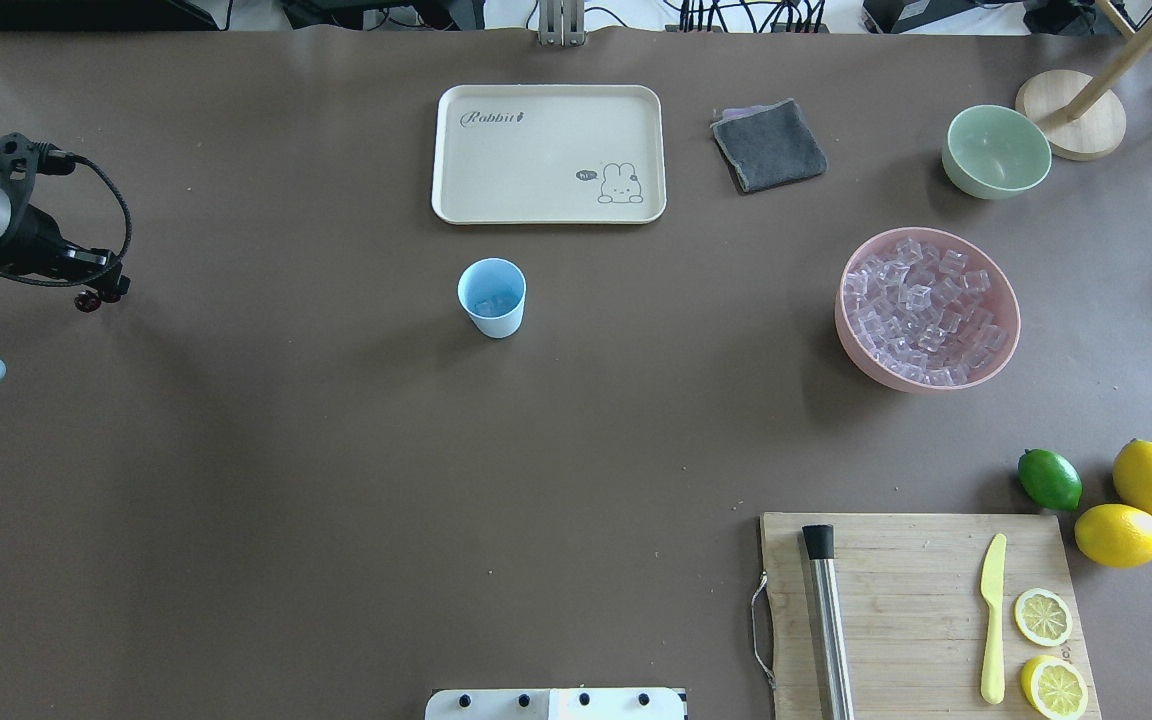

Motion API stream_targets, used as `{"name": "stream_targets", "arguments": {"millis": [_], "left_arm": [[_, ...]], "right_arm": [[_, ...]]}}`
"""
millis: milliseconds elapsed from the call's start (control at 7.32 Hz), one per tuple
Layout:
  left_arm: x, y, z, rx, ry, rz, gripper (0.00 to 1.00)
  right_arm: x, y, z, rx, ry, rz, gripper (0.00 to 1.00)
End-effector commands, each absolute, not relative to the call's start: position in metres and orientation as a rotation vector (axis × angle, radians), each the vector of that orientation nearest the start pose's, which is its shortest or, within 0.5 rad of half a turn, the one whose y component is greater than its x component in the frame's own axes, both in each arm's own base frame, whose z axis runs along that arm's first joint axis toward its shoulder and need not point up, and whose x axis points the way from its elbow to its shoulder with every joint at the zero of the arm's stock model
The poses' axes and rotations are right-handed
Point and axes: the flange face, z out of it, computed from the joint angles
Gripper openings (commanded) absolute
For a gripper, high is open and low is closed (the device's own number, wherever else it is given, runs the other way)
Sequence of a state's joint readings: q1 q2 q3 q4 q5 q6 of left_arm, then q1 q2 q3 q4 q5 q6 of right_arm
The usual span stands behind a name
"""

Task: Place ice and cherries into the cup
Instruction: 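Lower the left gripper onto the dark red cherries and grasp their stems, then lift the cherries with the left gripper and carry them to the blue cup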

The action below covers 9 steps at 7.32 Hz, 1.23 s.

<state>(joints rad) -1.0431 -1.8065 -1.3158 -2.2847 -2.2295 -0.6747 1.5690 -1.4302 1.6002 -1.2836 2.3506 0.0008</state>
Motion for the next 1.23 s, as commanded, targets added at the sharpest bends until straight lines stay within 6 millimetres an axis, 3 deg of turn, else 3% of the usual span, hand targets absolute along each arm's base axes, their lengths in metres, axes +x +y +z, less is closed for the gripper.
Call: {"name": "stream_targets", "arguments": {"millis": [0,273,410,547,820,1094], "left_arm": [[0.217,-0.581,0.579,0.209,0.897,0.052,0.0],[0.194,-0.596,0.526,0.23,0.943,0.024,0.0],[0.197,-0.603,0.481,0.267,0.974,0.013,0.0],[0.211,-0.619,0.42,0.29,1.035,-0.04,0.0],[0.262,-0.637,0.309,0.363,1.128,0.018,0.0],[0.312,-0.64,0.244,0.411,1.17,0.095,0.0]], "right_arm": [[0.062,-0.576,0.518,0.465,-0.764,-0.193,1.0],[0.062,-0.575,0.505,0.489,-0.761,-0.204,1.0],[0.062,-0.572,0.495,0.508,-0.758,-0.211,1.0],[0.062,-0.571,0.493,0.51,-0.758,-0.209,1.0],[0.061,-0.569,0.503,0.479,-0.766,-0.191,1.0],[0.061,-0.569,0.51,0.465,-0.757,-0.184,1.0]]}}
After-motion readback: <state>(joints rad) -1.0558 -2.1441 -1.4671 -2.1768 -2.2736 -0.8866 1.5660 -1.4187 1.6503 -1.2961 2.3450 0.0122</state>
